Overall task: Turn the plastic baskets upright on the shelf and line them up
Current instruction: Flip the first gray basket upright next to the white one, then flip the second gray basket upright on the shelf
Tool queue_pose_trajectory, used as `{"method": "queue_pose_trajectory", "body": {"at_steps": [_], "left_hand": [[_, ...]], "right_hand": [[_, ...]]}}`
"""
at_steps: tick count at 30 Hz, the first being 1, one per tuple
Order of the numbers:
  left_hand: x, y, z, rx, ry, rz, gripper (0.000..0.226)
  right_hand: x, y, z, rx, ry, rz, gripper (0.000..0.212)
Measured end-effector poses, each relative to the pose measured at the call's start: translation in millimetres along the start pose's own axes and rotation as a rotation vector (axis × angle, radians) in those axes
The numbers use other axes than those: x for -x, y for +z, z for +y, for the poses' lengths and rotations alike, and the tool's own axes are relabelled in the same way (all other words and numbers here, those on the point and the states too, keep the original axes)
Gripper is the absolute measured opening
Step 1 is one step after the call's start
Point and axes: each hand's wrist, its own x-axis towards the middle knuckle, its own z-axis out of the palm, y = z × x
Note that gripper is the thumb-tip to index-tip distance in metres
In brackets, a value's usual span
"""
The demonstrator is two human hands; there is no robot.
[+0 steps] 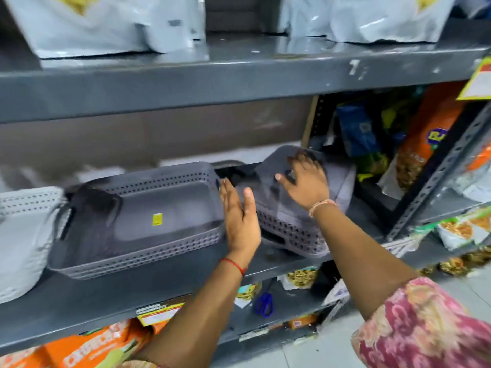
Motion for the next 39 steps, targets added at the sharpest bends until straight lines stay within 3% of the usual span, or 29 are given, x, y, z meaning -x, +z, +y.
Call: {"method": "queue_pose_trajectory", "body": {"at_steps": [2, 7, 11, 13, 21, 25, 30, 35, 39], "left_hand": [[23.3, 37.7, -1.6, 0.094, -0.062, 0.001, 0.073], [43.3, 94.4, -7.5, 0.123, -0.350, 0.052, 0.061], [32.8, 102.6, -15.3, 0.073, -0.335, 0.070, 0.063], [25.3, 101.1, -21.2, 0.061, -0.306, 0.081, 0.069], [-21.9, 66.4, -45.9, 0.031, -0.282, 0.123, 0.055], [-23.7, 73.5, -43.6, 0.024, -0.280, 0.130, 0.064], [15.1, 87.4, -46.6, 0.118, -0.345, 0.127, 0.073], [18.7, 84.1, -53.5, 0.154, -0.374, 0.125, 0.082], [13.9, 79.5, -55.9, 0.168, -0.367, 0.134, 0.072]], "right_hand": [[2.8, 0.6, 23.8, -0.016, 0.044, 0.010, 0.065], [-1.5, -0.3, 71.4, -0.091, 0.324, -0.041, 0.076], [0.1, 6.1, 90.3, -0.353, 0.548, -0.165, 0.092], [5.3, 14.5, 90.2, -0.449, 0.577, -0.142, 0.092], [19.2, 44.1, 55.4, -0.608, 0.540, 0.009, 0.083], [-7.4, 29.2, 84.4, -0.641, 0.610, 0.205, 0.079], [-17.9, 29.5, 123.3, -0.860, 0.701, 0.191, 0.088], [-43.4, 70.1, 159.9, -1.138, 0.740, 0.185, 0.118], [-41.3, 39.7, 134.9, -1.241, 0.772, 0.197, 0.089]]}}
